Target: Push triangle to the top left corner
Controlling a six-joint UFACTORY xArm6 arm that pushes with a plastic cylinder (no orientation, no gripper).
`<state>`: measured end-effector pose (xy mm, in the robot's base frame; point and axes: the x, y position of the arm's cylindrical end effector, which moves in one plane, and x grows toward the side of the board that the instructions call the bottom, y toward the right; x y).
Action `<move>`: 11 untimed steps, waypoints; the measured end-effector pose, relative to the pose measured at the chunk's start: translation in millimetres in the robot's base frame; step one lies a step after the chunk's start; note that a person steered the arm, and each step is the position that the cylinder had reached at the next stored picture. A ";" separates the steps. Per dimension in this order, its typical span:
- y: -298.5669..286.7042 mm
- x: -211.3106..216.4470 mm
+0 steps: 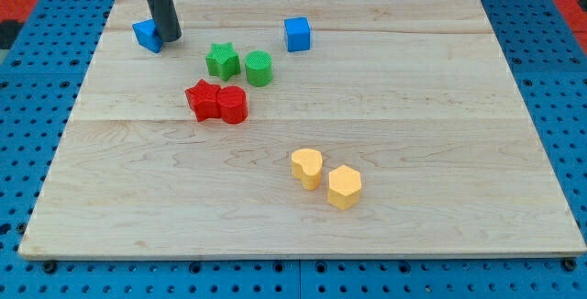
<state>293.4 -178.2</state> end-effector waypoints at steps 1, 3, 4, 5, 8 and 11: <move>6.9 39.7; -3.1 -17.0; 3.9 0.1; -13.7 19.7; -34.3 -66.8; -109.6 -27.5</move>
